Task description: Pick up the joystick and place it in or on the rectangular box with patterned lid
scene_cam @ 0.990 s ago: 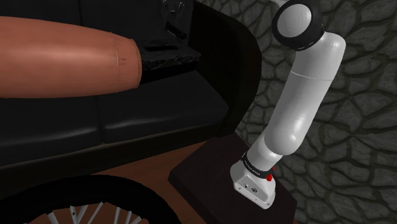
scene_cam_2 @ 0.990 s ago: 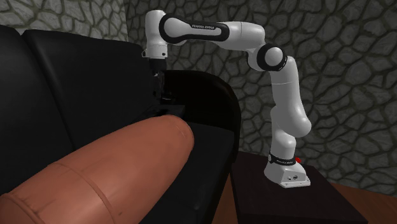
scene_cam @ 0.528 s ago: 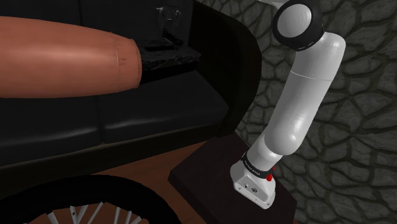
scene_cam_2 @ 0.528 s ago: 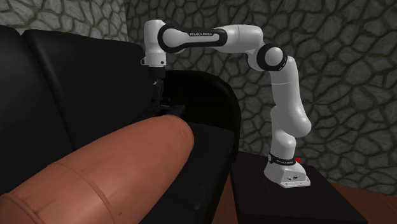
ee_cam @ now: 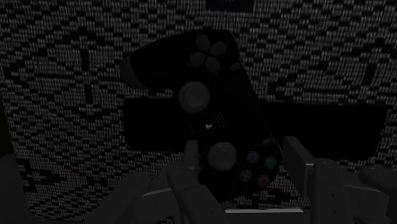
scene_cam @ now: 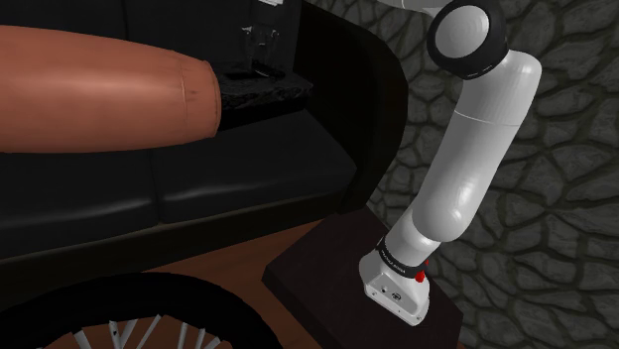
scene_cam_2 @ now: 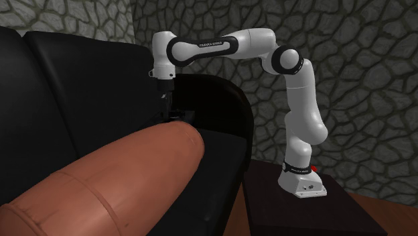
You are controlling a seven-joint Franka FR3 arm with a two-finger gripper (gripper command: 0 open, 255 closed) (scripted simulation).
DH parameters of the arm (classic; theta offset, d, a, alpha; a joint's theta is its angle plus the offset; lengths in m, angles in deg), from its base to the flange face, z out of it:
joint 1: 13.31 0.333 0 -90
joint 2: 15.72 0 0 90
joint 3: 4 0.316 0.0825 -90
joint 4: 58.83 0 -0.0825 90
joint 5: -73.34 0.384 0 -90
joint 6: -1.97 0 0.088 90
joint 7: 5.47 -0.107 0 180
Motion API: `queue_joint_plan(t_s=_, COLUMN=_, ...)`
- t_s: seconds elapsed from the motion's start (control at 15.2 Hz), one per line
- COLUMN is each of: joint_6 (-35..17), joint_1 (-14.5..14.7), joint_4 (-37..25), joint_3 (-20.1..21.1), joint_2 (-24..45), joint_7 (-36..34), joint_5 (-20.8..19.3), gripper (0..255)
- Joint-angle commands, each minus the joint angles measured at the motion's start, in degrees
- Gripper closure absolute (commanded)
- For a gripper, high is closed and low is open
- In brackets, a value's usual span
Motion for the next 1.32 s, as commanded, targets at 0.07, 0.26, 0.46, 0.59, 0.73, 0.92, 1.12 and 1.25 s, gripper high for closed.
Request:
queue_joint_plan(t_s=0.07, joint_6=-0.23, joint_1=-0.03, joint_4=0.50, joint_3=-0.01, joint_2=-0.12, joint_7=0.03, joint_5=0.02, gripper=255)
queue_joint_plan(t_s=0.26, joint_6=-0.23, joint_1=-0.03, joint_4=0.50, joint_3=-0.01, joint_2=-0.12, joint_7=0.03, joint_5=0.02, gripper=255)
queue_joint_plan(t_s=0.46, joint_6=-0.26, joint_1=-0.03, joint_4=0.56, joint_3=-0.01, joint_2=-0.17, joint_7=0.04, joint_5=0.03, gripper=0)
queue_joint_plan(t_s=0.59, joint_6=-0.27, joint_1=-0.03, joint_4=0.58, joint_3=-0.01, joint_2=-0.17, joint_7=0.04, joint_5=0.03, gripper=0)
queue_joint_plan(t_s=0.73, joint_6=-0.23, joint_1=-0.03, joint_4=0.50, joint_3=-0.01, joint_2=-0.12, joint_7=0.03, joint_5=0.02, gripper=0)
queue_joint_plan(t_s=0.92, joint_6=5.92, joint_1=0.12, joint_4=-6.49, joint_3=0.05, joint_2=0.71, joint_7=0.05, joint_5=-0.02, gripper=0)
queue_joint_plan(t_s=1.12, joint_6=7.62, joint_1=0.16, joint_4=-8.57, joint_3=0.06, joint_2=1.10, joint_7=0.06, joint_5=-0.05, gripper=0)
queue_joint_plan(t_s=1.25, joint_6=7.62, joint_1=0.16, joint_4=-8.59, joint_3=0.06, joint_2=1.11, joint_7=0.05, joint_5=-0.05, gripper=0)
